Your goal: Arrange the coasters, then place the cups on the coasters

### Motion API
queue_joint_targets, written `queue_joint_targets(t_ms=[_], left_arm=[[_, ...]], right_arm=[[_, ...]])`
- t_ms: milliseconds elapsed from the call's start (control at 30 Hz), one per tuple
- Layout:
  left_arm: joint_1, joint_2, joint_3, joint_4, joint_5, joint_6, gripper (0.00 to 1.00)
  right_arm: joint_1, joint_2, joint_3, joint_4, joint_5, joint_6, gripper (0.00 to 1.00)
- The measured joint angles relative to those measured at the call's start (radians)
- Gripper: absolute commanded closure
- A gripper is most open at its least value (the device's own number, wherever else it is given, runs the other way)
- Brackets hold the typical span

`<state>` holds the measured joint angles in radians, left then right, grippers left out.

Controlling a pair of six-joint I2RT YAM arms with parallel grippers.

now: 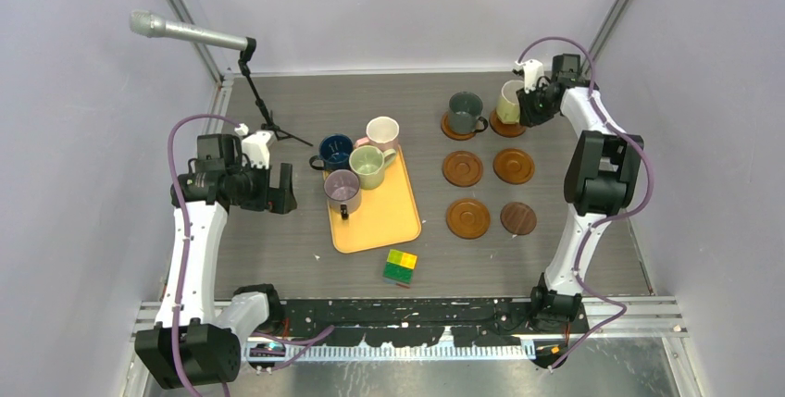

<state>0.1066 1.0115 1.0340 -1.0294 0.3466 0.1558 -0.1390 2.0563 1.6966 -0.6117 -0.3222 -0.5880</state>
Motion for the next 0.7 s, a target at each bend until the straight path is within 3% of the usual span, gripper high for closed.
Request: queue_joint_targets(t_ms=[700], left_arm=[[0.000,0.000,0.000,0.000,-0.011,0.000,0.00]], right_arm=[[0.011,0.031,-0.006,0.031,0.034,-0.012,0.89]])
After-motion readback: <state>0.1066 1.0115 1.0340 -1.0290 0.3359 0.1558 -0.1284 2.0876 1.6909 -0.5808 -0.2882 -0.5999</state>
